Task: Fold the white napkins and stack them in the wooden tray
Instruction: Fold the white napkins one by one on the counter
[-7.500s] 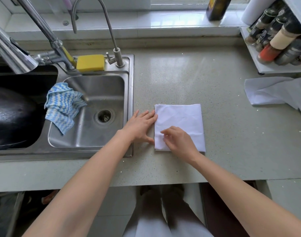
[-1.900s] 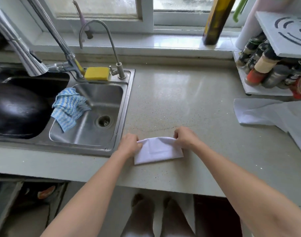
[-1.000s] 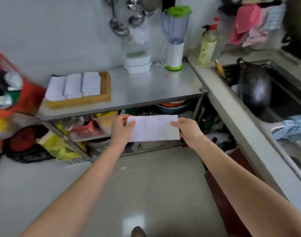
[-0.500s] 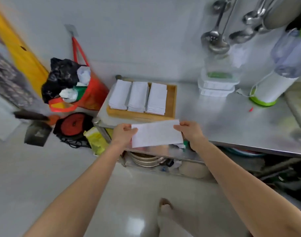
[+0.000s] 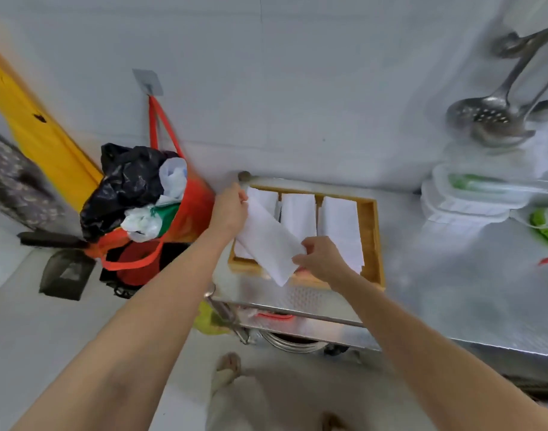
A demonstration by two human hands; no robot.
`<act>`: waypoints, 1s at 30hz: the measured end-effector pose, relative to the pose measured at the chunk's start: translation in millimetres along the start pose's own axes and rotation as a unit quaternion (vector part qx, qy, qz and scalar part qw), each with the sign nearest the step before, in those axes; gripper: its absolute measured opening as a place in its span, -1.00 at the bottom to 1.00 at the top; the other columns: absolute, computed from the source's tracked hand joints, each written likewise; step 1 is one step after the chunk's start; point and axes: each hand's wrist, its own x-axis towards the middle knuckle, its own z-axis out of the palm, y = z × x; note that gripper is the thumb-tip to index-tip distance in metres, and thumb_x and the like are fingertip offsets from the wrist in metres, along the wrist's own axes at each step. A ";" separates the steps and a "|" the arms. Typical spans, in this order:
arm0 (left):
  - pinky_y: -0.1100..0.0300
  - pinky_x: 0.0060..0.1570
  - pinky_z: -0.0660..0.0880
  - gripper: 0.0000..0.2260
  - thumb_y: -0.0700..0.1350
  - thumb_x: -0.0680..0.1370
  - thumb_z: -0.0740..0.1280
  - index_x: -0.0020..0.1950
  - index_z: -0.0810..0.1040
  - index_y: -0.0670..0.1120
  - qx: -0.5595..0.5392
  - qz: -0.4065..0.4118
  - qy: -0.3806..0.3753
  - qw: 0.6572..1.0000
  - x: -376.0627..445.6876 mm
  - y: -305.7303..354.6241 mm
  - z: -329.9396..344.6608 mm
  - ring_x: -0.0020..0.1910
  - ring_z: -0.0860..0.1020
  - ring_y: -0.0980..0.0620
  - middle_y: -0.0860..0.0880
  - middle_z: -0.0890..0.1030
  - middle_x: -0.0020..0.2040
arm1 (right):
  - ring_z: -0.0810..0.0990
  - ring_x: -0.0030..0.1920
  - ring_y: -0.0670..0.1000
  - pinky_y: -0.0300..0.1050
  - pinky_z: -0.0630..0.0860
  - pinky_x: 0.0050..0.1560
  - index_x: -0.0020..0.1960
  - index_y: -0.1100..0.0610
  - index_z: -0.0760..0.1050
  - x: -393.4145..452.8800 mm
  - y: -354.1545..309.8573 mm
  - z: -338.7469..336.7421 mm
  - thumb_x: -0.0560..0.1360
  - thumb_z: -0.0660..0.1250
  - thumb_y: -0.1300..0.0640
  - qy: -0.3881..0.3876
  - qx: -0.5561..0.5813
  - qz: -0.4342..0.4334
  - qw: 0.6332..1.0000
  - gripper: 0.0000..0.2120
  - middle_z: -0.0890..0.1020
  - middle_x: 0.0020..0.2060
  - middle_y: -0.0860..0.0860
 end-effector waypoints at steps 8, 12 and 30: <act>0.30 0.08 0.31 -0.69 -0.32 0.59 0.13 0.04 0.65 -0.12 0.023 0.148 -0.134 0.980 104.0 -5.6 -0.3 0.15 0.53 -0.06 -0.08 0.62 0.15 | 0.68 -0.30 0.03 -0.29 0.56 -0.38 -0.26 0.21 0.49 31.1 -47.5 67.0 0.44 0.36 0.34 0.117 0.190 0.157 0.962 -0.87 0.62 -0.21 0.13; 0.14 0.22 0.40 -0.73 -0.30 0.55 0.21 0.13 0.62 -0.10 0.037 0.205 -0.200 0.957 118.5 -15.4 17.9 0.19 0.51 -0.05 -0.07 0.59 0.19 | 0.67 -0.34 0.09 -0.02 0.65 -0.15 -0.25 0.28 0.46 41.2 -50.0 91.4 0.45 0.32 0.41 0.188 0.278 0.204 0.920 -0.87 0.56 -0.34 0.14; 0.02 0.41 0.19 -0.56 0.02 0.58 0.28 0.40 0.35 -0.13 0.238 0.405 -0.261 0.843 93.6 30.5 40.2 0.40 0.29 -0.10 -0.09 0.38 0.39 | 0.69 -0.31 0.03 0.00 0.66 -0.15 -0.14 0.25 0.54 -2.8 -23.7 42.5 0.49 0.28 0.31 0.190 0.119 0.215 0.951 -0.93 0.67 -0.28 0.15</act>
